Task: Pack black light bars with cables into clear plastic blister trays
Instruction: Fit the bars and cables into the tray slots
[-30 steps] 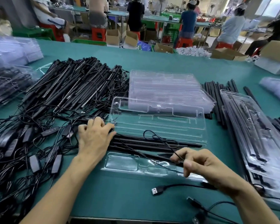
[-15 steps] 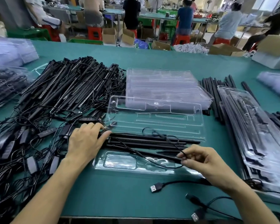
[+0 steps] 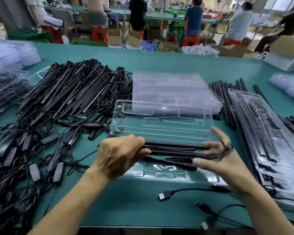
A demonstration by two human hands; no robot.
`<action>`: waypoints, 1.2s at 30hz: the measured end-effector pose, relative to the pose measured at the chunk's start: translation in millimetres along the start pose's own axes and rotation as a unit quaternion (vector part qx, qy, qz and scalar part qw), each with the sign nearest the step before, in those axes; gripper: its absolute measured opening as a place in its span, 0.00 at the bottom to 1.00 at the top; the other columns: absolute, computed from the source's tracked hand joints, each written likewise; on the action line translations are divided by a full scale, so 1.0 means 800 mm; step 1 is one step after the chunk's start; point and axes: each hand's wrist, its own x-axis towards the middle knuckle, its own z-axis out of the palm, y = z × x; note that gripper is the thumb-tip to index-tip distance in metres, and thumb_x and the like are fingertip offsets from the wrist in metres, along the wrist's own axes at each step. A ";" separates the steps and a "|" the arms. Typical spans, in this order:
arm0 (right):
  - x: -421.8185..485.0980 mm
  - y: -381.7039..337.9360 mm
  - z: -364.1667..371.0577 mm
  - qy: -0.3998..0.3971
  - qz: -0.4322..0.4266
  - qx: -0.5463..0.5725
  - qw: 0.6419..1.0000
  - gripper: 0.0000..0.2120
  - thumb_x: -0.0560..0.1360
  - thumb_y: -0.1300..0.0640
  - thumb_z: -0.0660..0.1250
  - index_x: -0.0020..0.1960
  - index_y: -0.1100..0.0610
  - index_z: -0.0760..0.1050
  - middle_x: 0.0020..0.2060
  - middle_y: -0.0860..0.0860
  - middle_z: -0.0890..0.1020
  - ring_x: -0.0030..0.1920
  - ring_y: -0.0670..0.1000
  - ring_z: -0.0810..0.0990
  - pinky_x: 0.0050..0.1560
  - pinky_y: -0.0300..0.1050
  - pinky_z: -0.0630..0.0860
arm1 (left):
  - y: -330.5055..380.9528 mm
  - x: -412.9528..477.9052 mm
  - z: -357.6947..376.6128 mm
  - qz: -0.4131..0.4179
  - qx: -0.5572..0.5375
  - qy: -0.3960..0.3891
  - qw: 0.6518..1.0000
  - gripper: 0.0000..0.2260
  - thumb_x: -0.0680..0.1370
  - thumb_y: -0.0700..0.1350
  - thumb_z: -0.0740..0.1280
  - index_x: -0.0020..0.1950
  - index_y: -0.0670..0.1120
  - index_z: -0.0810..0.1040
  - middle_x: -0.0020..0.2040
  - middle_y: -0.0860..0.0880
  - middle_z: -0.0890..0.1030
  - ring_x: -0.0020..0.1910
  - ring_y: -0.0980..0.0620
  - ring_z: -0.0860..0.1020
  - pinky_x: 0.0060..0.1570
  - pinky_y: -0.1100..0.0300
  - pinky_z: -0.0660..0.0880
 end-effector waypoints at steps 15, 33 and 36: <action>0.012 0.017 -0.056 0.027 0.119 -0.399 0.909 0.21 0.72 0.68 0.65 0.59 0.47 0.79 0.34 0.52 0.82 0.31 0.46 0.74 0.30 0.37 0.69 | 0.025 -0.018 0.027 0.055 -0.033 -0.164 0.984 0.18 0.70 0.48 0.79 0.57 0.43 0.83 0.40 0.49 0.81 0.36 0.49 0.79 0.33 0.57 0.78; 0.005 0.043 0.051 -0.113 -0.178 -0.306 0.928 0.11 0.74 0.57 0.72 0.55 0.47 0.83 0.45 0.40 0.82 0.48 0.42 0.79 0.53 0.45 0.75 | 0.051 -0.020 0.050 -0.123 -0.218 -0.199 0.948 0.19 0.71 0.55 0.76 0.57 0.46 0.83 0.48 0.49 0.85 0.46 0.49 0.82 0.47 0.55 0.79; 0.004 0.051 0.041 -0.109 -0.173 -0.296 0.933 0.10 0.75 0.55 0.72 0.54 0.45 0.84 0.43 0.39 0.80 0.46 0.40 0.78 0.48 0.40 0.75 | 0.034 -0.030 0.037 -0.136 -0.214 -0.209 0.945 0.14 0.72 0.54 0.76 0.52 0.48 0.85 0.46 0.53 0.83 0.45 0.53 0.80 0.44 0.55 0.79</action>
